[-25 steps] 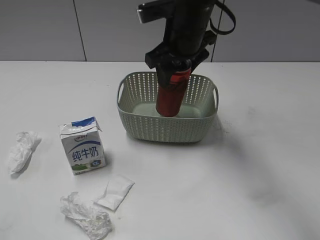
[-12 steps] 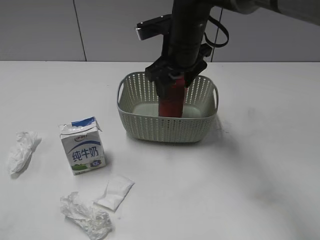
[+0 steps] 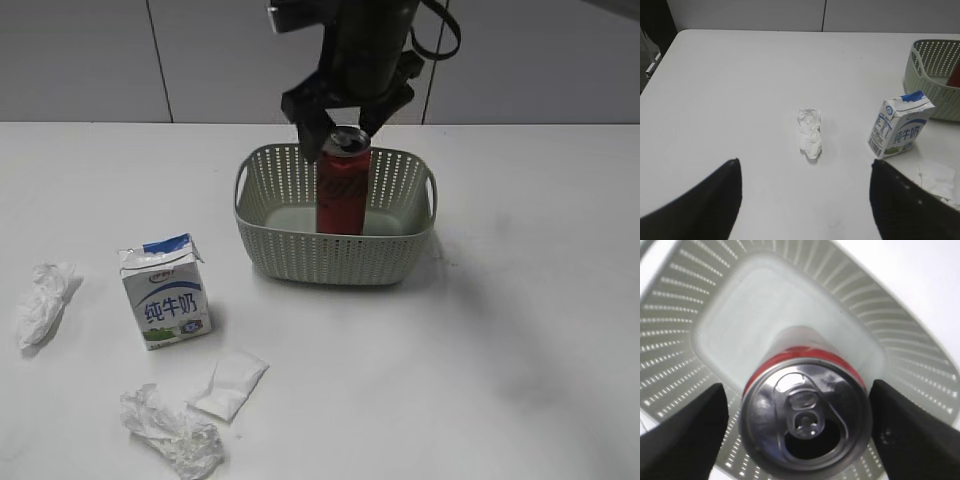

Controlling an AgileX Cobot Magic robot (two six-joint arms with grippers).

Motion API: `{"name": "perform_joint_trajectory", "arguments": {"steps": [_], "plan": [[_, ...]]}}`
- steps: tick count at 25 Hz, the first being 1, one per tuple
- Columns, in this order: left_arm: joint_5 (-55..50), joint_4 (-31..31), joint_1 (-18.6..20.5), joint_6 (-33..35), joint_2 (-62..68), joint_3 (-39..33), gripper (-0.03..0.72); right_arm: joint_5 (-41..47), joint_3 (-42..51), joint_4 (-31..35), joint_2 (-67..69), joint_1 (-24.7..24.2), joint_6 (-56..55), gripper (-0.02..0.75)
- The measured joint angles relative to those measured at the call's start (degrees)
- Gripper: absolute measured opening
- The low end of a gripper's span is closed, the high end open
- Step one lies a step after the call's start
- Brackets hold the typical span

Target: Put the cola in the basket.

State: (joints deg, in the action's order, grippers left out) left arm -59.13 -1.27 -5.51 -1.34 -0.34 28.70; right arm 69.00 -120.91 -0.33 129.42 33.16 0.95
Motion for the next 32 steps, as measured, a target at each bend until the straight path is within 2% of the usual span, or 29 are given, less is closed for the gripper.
{"name": "perform_joint_trajectory", "arguments": {"steps": [4,7,10,16,22,32], "plan": [[0.0,0.0,0.0,0.0,0.0,0.0,0.587,0.0,-2.9,-0.3,-2.7,-0.7,-0.6,0.658],[0.0,0.0,0.0,0.0,0.0,0.0,0.587,0.0,-3.1,1.2,-4.7,-3.4,-0.9,0.658],[0.0,0.0,0.0,0.0,0.0,0.0,0.587,0.0,-3.1,4.0,-6.3,-9.5,-0.9,0.658],[0.0,0.0,0.0,0.0,0.0,0.0,0.586,0.0,0.0,4.1,-11.1,-22.3,-1.5,0.657],[0.0,0.0,0.0,0.0,0.0,0.0,0.586,0.0,10.7,1.6,-19.8,-27.2,-1.6,0.647],[0.0,-0.5,0.0,0.0,0.0,0.0,0.568,-2.0,41.6,0.3,-43.8,-27.4,0.9,0.631]]}}
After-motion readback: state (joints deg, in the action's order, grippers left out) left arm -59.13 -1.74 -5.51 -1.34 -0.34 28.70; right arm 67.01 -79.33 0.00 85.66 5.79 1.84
